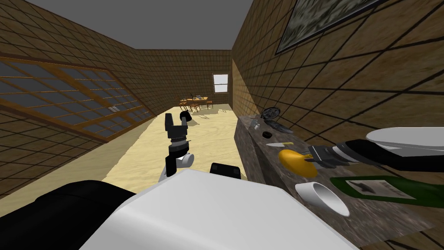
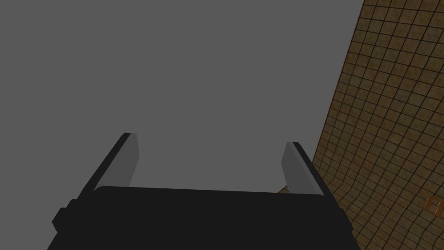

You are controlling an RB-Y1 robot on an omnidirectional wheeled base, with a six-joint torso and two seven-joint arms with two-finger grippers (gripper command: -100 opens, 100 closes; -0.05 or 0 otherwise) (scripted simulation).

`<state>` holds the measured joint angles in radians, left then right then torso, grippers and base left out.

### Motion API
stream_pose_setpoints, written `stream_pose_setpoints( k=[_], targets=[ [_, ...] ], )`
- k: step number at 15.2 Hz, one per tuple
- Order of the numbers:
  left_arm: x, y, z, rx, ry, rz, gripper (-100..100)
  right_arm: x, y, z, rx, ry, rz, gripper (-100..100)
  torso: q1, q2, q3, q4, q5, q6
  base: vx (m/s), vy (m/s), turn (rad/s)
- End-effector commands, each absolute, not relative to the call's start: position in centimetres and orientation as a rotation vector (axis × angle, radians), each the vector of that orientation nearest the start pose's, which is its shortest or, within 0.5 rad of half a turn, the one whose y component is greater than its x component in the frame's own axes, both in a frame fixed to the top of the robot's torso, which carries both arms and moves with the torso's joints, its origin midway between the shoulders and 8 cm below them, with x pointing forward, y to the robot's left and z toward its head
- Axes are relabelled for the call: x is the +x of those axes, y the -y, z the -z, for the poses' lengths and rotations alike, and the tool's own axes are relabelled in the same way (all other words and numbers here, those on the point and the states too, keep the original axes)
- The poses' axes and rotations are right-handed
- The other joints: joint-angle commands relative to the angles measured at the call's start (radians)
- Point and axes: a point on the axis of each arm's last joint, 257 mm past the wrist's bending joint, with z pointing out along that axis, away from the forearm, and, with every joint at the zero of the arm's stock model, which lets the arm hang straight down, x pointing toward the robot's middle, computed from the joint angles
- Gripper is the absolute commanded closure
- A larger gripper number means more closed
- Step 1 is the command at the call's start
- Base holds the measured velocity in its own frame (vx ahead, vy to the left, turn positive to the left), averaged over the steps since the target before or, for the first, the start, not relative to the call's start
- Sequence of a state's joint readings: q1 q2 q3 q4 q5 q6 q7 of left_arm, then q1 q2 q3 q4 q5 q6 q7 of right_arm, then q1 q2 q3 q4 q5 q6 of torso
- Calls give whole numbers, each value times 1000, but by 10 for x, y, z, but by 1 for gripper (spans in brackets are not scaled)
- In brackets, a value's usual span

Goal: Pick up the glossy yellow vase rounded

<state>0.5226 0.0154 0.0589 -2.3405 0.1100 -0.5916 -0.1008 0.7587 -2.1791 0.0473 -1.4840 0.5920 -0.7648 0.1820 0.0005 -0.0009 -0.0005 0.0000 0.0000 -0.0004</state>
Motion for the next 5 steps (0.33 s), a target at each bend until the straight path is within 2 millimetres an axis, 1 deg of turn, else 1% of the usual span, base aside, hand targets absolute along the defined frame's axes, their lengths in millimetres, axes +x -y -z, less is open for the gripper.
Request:
stream_pose_setpoints(
  k=[1,2,3,4,5],
  targets=[
    [307,-305,-62,-564,-488,1236,0,299,558,197,-1673,-2451,83,100,0,0,0,0,0,0,0,0,0],
    [307,-305,-62,-564,-488,1236,0,299,558,197,-1673,-2451,83,100,0,0,0,0,0,0,0,0,0],
    [307,-305,-62,-564,-488,1236,0,310,554,186,-1687,-2440,86,100,0,0,0,0,0,0,-19,-15,-97],
    [307,-305,-62,-564,-488,1236,0,314,551,181,-1694,-2435,85,100,-1,1,1,1,0,1,-42,-30,-168],
    [307,-305,-62,-564,-488,1236,0,308,555,186,-1686,-2440,89,100,-2,3,2,1,1,1,-25,-20,-62]
  ],
)
